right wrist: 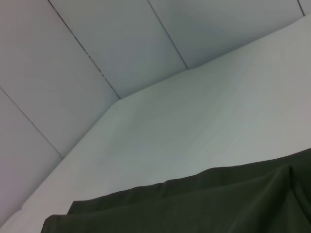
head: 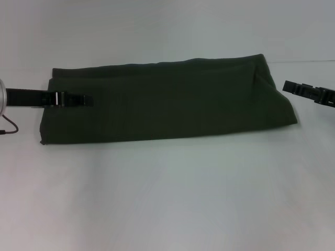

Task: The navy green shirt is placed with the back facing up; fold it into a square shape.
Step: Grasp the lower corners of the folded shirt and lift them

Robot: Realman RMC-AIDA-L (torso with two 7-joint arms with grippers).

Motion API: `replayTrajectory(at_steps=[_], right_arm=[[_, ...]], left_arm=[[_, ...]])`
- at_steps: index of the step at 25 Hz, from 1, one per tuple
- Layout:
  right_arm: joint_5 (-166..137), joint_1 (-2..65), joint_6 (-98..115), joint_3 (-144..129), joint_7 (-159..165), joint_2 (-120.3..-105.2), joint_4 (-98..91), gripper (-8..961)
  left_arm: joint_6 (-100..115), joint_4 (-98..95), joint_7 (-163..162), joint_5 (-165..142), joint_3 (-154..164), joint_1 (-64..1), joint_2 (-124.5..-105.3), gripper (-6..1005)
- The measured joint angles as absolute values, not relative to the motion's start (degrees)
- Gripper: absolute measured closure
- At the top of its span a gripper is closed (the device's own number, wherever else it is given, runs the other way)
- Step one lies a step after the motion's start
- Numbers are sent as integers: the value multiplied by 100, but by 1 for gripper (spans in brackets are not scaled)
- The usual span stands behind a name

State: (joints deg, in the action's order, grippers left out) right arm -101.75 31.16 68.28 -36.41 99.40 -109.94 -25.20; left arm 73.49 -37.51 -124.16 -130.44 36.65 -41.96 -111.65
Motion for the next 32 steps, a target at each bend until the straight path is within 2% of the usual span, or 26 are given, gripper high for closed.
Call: replayTrajectory(at_steps=[12, 20, 26, 32], right_arm=[[-10187, 3155, 6898, -3831, 10064, -10995, -2513, 119], [-10323, 3133, 6935, -3999, 10203, -10943, -2543, 119], [-10482, 3144, 6935, -3991, 10177, -10872, -2565, 119], [-10486, 3165, 7038, -3990, 10152, -10819, -2584, 118]], left_arm=[[7350, -3663, -12407, -13048, 3663, -4130, -11125, 461], [7397, -3693, -12903, -13208, 3665, -4001, -10997, 460], [7409, -3735, -13640, -13640, 3616, -4000, -10796, 460], [7377, -3725, -14047, -13966, 3562, -4038, -10747, 459]])
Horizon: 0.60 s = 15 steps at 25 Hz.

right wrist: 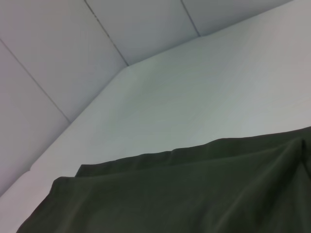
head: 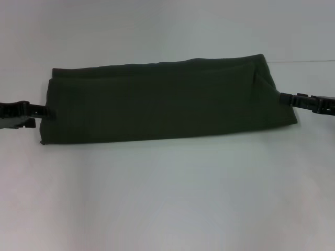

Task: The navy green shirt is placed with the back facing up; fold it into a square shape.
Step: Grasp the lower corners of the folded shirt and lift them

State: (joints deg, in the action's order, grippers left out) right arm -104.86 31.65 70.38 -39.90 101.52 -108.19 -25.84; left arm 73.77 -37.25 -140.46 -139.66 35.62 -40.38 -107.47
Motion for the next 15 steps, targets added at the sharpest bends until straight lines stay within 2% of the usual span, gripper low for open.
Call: replayTrajectory(at_steps=[2, 5, 11, 15], right_arm=[[-10486, 3165, 7060, -3993, 10148, -10810, -2591, 118], [-10486, 3164, 7067, -4000, 10146, -10793, -2597, 118], [-10500, 3133, 7027, -4006, 10287, -10684, -2596, 119], [-10594, 3130, 7035, -3980, 10360, -10659, -2597, 119]], left_arm=[[7296, -3702, -14069, -13977, 3548, -4034, -10761, 459], [7140, -3685, -14074, -13979, 3554, -4023, -10805, 248], [6955, -3496, -14080, -14019, 3621, -4085, -10821, 140], [6773, -3446, -14089, -14099, 3632, -4112, -10833, 141]])
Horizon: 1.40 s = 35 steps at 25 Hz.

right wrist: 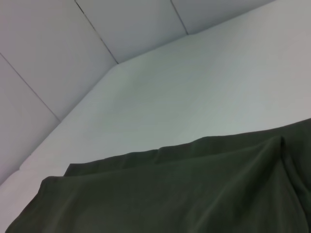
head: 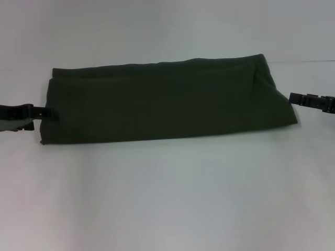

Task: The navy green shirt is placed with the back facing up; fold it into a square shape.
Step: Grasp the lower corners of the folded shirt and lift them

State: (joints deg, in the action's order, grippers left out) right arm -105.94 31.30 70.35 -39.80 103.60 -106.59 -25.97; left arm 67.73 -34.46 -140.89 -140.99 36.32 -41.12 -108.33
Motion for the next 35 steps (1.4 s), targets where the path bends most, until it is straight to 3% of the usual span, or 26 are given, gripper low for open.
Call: replayTrajectory(at_steps=[22, 35], right_arm=[[-10626, 3147, 7029, -3999, 10362, -10661, -2592, 118], [-10626, 3164, 7014, -4005, 10354, -10677, -2582, 119]], left_arm=[[6141, -3078, -13948, -14257, 3961, -4264, -11046, 147], [6121, -3075, -13944, -14256, 3990, -4280, -11074, 150]])
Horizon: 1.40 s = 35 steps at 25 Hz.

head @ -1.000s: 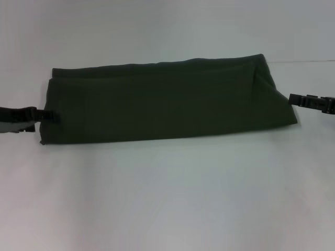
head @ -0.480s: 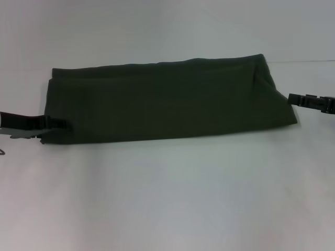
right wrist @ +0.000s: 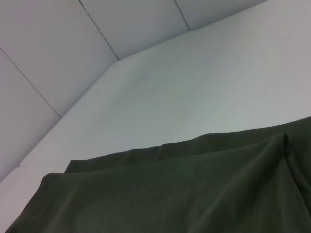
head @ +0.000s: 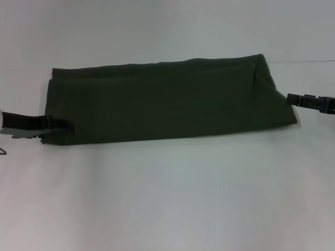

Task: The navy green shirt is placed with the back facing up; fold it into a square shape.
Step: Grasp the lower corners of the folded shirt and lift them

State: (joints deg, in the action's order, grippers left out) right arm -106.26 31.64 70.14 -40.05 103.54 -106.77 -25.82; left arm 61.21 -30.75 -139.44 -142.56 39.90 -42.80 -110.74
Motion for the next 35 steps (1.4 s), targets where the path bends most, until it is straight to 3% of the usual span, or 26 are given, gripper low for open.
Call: replayTrajectory(at_steps=[12, 14, 20, 31, 35], right_arm=[[-10626, 3164, 7013, -4001, 10354, -10679, -2590, 119], [-10626, 3164, 7014, -4000, 10354, -10683, -2591, 119], [-10626, 3164, 7018, -3999, 10357, -10688, -2593, 119], [-10625, 3166, 7019, -3999, 10360, -10700, -2593, 118], [-10625, 3194, 7015, -3999, 10352, -10712, -2593, 118]], left_arm=[[6022, -3075, -13939, -14256, 4052, -4271, -11097, 153], [5968, -3076, -13939, -14256, 4054, -4252, -11107, 288], [5846, -3012, -13917, -14256, 4061, -4228, -11117, 519], [5674, -2820, -13672, -14256, 4194, -4283, -11118, 718], [5658, -2798, -13664, -14256, 4210, -4307, -11118, 883]])
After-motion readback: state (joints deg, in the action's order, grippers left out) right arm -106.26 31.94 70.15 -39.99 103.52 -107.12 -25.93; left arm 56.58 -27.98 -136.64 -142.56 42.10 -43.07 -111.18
